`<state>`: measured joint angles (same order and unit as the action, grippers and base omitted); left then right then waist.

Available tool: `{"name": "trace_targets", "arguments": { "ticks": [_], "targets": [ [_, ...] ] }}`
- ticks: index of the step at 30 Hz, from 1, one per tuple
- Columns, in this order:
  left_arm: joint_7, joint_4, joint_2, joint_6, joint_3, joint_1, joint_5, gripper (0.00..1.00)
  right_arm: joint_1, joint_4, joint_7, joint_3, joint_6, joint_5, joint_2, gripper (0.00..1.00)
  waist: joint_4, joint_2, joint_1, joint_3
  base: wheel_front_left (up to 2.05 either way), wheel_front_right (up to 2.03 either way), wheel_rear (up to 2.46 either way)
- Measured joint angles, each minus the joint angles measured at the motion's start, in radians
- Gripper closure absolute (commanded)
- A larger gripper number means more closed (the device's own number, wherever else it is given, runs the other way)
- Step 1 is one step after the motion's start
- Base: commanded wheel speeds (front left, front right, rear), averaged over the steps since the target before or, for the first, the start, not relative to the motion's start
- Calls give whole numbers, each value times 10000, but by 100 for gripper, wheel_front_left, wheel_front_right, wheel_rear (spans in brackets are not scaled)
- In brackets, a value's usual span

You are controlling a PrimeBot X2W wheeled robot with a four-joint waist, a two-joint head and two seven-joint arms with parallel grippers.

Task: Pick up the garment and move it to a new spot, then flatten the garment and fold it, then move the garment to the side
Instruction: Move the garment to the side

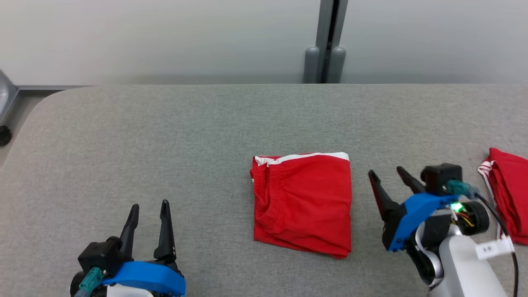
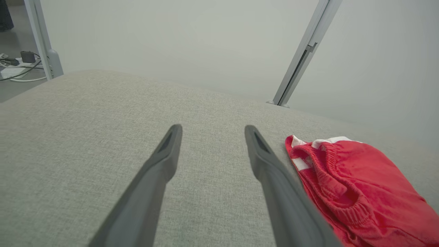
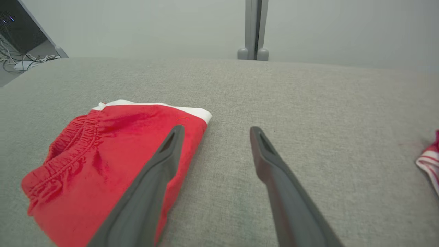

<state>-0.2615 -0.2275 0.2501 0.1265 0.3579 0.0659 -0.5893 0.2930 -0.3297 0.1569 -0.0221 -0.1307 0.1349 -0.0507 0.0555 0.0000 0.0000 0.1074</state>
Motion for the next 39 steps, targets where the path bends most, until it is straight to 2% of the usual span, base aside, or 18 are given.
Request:
{"name": "trace_targets", "arguments": {
  "ticks": [3,10,18,19,20,21,22,23,27,32,38,39],
  "targets": [
    [-2,-6,-54,-42,-29,77,17,0,363,-280,1317,-36,0,151,13,0,231,0,0,39,0,0,0],
    [-2,-13,-203,-174,-230,161,138,0,786,-1206,3016,63,0,809,10,0,831,0,0,180,0,0,0],
    [-2,-109,-422,-362,-322,161,299,0,1233,-2568,3557,253,0,1476,6,0,1321,0,0,399,0,0,0],
    [0,-125,-441,-382,-336,161,343,0,1311,-2683,3507,236,0,1601,4,3,1351,0,0,419,0,0,0],
    [0,-130,-466,-393,-353,160,378,0,1370,-2780,3442,205,0,1691,2,53,1371,0,0,436,0,0,0],
    [0,-134,-497,-401,-378,160,387,0,1420,-2869,3373,155,0,1745,2,66,1380,0,0,448,0,0,0],
    [0,-134,-523,-407,-407,160,422,0,1465,-2947,3244,107,0,1814,0,88,1379,0,0,456,0,0,0],
    [0,-130,-548,-441,-424,159,464,0,1513,-3026,3145,44,0,1843,0,100,1369,0,0,461,0,0,0],
    [0,-100,-583,-543,-435,128,621,0,1630,-3198,2706,-249,0,1822,17,100,1189,0,0,492,0,0,0],
    [0,102,-585,-583,-382,125,803,0,1759,-2943,2359,-401,-2,1653,31,100,564,0,0,674,0,0,0],
    [4,376,-518,-642,-249,192,991,0,1586,-1862,2337,-518,0,1340,-221,100,-783,0,1,1149,0,0,0],
    [38,487,-451,-642,-217,258,1057,0,1406,-1360,2395,-570,0,1312,-314,100,-1338,0,1,1346,0,0,0]
  ]
}}
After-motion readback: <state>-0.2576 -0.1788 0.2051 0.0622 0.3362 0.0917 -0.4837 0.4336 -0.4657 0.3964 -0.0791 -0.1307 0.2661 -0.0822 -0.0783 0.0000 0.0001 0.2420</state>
